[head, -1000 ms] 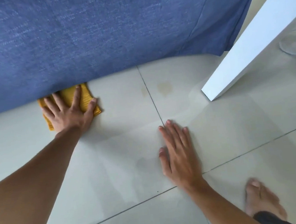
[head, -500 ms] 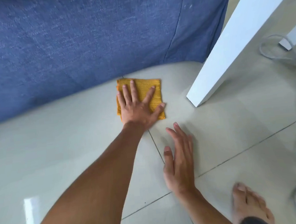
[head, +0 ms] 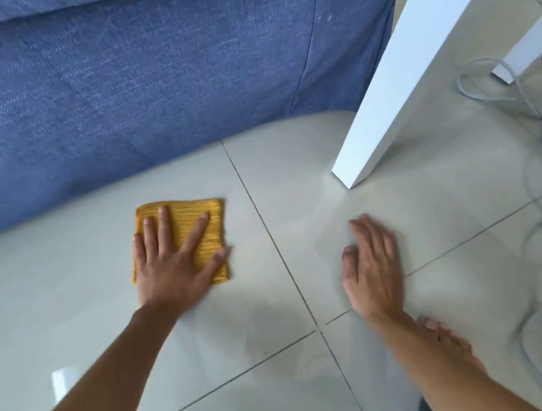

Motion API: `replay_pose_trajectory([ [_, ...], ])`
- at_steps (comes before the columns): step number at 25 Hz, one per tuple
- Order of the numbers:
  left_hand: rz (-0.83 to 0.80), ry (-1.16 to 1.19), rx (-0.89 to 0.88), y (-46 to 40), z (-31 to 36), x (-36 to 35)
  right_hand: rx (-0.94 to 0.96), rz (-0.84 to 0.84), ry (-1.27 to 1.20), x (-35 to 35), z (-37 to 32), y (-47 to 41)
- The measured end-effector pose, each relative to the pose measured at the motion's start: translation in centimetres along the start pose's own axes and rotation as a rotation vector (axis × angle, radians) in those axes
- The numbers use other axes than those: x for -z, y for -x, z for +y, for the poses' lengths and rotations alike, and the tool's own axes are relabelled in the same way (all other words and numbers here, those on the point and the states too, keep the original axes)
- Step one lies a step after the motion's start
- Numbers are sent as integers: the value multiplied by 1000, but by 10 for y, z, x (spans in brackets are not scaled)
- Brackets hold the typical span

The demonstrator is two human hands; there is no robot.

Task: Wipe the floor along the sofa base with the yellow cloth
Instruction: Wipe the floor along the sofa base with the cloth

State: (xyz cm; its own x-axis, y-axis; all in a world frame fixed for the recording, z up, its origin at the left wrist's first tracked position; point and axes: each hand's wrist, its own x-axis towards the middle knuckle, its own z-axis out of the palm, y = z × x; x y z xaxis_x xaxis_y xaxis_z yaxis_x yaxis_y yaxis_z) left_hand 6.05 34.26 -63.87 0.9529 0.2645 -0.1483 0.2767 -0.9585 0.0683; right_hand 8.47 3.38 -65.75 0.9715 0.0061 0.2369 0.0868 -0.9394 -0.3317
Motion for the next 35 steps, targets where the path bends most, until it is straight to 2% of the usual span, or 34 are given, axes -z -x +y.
replay_pose_trajectory([
  [3,10,19,123,-44,-5,6,1,15,95,-5,0,5],
  [6,31,59,144,-102,38,10,-6,20,114,-4,-3,8],
  [8,27,31,84,-137,84,10,5,28,143,-8,0,6],
  [11,4,34,-100,-154,167,9,14,50,127,-9,0,10],
  [14,-31,24,-236,-140,200,5,16,60,100,-9,2,7],
  [21,-13,36,-280,-42,165,-2,-14,75,15,-6,2,7],
  [26,-19,104,-204,36,128,-6,-151,-46,-151,15,-13,-9],
  [28,-58,196,-205,51,122,1,-170,-65,-213,24,-33,-13],
  [29,-78,326,-186,52,114,9,-142,-71,-241,26,-49,-14],
  [31,-12,654,-54,53,85,20,-80,-86,-288,20,-81,-11],
  [32,72,725,37,58,61,19,-77,-105,-312,13,-99,-8],
  [34,174,598,219,77,2,8,-80,-200,-319,-6,-138,7],
  [35,177,493,285,87,-29,1,-59,-255,-247,-17,-154,18],
])
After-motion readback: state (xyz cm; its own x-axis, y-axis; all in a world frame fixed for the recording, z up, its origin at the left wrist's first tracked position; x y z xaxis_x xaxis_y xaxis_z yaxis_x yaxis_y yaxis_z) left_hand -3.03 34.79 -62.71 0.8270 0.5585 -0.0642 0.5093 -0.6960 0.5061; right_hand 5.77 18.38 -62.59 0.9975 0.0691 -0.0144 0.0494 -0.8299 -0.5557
